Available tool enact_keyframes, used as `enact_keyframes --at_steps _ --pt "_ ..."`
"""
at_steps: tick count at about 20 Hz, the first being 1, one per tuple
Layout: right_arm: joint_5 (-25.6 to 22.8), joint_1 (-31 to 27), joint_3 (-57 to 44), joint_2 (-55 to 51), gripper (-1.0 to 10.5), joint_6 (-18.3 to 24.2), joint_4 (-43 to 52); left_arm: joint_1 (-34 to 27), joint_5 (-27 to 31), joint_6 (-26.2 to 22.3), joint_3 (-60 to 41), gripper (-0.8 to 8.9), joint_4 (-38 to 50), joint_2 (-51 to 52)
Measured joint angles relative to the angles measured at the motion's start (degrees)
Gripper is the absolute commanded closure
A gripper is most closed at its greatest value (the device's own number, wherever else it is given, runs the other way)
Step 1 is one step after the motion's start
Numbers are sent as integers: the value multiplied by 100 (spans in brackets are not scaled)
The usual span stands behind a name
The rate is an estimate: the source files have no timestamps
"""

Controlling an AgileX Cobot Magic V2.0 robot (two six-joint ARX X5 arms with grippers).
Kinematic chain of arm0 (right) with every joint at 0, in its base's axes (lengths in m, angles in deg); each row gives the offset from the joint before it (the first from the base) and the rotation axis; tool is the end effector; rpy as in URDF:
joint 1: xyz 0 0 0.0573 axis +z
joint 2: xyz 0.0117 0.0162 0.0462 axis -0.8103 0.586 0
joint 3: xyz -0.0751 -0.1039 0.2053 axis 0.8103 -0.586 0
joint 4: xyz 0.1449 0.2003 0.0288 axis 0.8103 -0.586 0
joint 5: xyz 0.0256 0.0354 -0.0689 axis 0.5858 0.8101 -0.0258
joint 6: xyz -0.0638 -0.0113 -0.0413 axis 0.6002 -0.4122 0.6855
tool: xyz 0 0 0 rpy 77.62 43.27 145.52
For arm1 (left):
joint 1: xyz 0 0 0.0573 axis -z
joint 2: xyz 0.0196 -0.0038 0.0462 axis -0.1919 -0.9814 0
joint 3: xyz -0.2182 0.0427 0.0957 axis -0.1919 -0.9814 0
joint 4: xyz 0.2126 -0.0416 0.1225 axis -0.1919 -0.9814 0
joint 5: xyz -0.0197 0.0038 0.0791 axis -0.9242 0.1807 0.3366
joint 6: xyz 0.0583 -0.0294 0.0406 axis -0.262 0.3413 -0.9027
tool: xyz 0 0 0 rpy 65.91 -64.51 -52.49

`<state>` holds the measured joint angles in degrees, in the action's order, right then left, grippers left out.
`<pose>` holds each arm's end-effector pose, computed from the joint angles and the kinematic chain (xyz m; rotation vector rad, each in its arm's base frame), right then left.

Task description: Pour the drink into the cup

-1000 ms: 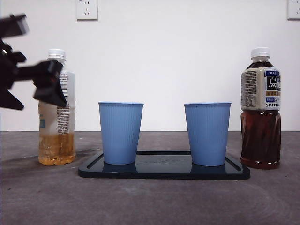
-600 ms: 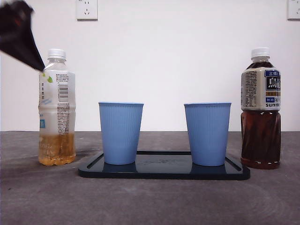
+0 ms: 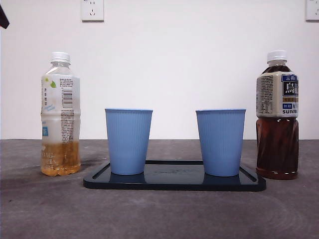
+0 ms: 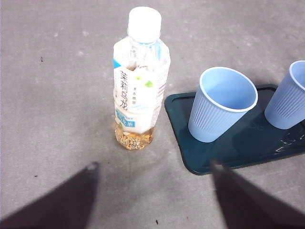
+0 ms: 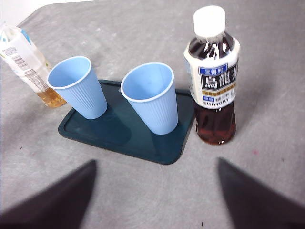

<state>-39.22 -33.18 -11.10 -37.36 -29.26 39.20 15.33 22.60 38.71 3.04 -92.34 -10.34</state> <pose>0.1078 0.0498 0.2674 0.1957 0.5155 0.4254 0.1477 -0.0660 0.2682 -0.0482 0.5251 -0.2965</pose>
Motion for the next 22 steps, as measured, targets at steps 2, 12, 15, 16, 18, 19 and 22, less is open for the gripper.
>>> enact_keyframes --at_steps 2,12,15,16,18,19,22 --pt "0 0 0 0 940 -2 -17 0 0 0 0 789 -9 -4" --pt "0 0 0 0 941 0 -2 0 0 17 0 807 -9 -4" --pt "0 0 0 0 941 -2 -2 0 0 17 0 807 -9 -4" --pt "0 0 0 0 941 -2 -2 0 0 17 0 807 -9 -4" --pt "0 0 0 0 941 -2 -2 0 0 17 0 807 -9 -4" --pt "0 0 0 0 941 -2 -2 0 0 15 0 807 -9 -4" --pt "0 0 0 0 941 0 -2 -271 221 -363 -2 807 -7 225"
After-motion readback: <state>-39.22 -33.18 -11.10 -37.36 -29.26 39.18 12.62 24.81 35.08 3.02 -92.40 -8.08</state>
